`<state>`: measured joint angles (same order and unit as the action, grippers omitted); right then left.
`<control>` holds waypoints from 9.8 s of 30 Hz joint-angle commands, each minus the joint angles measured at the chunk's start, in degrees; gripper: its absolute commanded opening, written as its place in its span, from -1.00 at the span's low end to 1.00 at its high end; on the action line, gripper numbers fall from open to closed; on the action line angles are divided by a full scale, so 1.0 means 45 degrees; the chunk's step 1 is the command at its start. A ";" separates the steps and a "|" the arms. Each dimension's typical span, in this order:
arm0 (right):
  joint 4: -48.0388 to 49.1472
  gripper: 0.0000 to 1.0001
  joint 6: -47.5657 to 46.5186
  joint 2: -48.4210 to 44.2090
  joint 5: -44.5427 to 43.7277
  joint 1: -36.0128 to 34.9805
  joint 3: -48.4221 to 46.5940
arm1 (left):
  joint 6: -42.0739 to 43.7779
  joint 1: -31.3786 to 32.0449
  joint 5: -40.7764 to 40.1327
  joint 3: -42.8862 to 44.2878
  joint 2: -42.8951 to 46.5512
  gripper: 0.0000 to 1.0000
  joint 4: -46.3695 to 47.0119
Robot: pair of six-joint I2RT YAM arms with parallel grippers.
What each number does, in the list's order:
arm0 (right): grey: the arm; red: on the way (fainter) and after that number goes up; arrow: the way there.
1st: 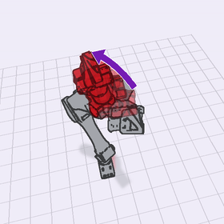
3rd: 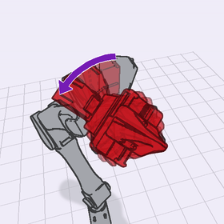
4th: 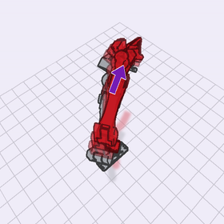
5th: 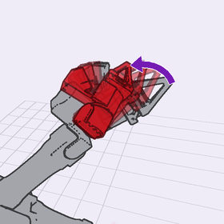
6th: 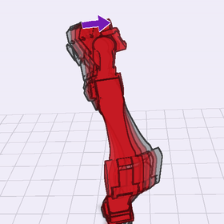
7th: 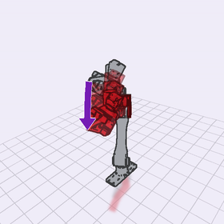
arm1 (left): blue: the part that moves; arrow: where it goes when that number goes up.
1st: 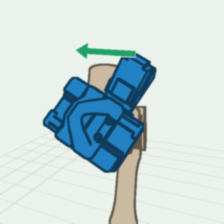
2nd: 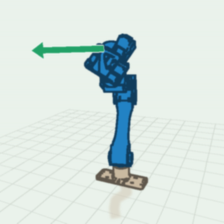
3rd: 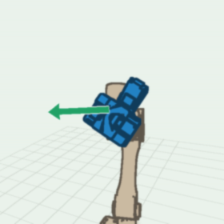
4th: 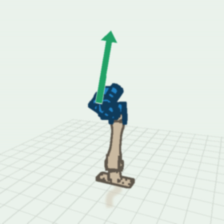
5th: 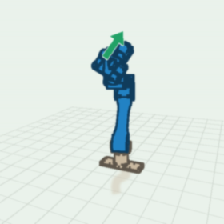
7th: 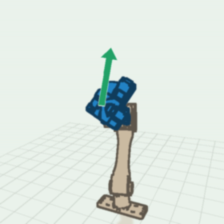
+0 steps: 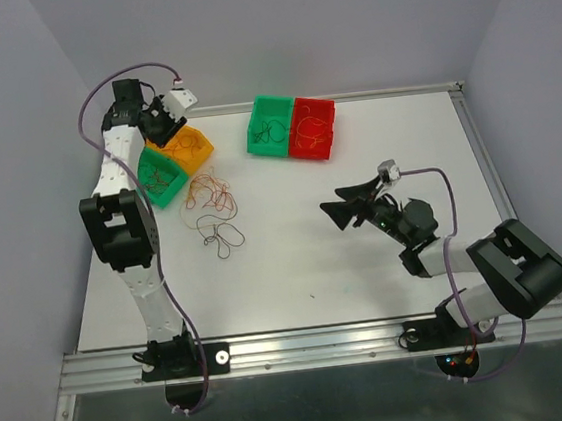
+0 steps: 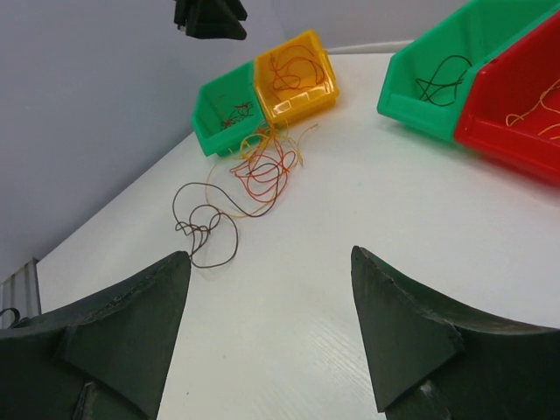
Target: Untangle the cables
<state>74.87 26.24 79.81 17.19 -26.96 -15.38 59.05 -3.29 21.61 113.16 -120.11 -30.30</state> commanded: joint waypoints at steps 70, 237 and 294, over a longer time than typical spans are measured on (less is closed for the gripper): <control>-1.1578 -0.99 -0.5948 0.4610 0.0167 -0.5981 -1.1935 | -0.8297 -0.1456 0.1760 -1.4620 1.2376 0.54 0.9410; -1.2614 -0.99 -0.1319 1.4725 -0.2355 0.0151 -2.4337 | -0.6793 0.0243 0.4046 -1.3234 0.7493 -0.85 0.7985; 0.0217 0.78 -0.3370 0.7967 0.7510 -0.1997 -0.8790 | -0.8140 0.3973 0.3578 -0.9270 1.2278 -0.76 0.3805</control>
<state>69.45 10.61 114.32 51.05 -33.71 -54.46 24.08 13.58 37.43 68.12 -66.74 -12.73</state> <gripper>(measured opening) 0.889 0.124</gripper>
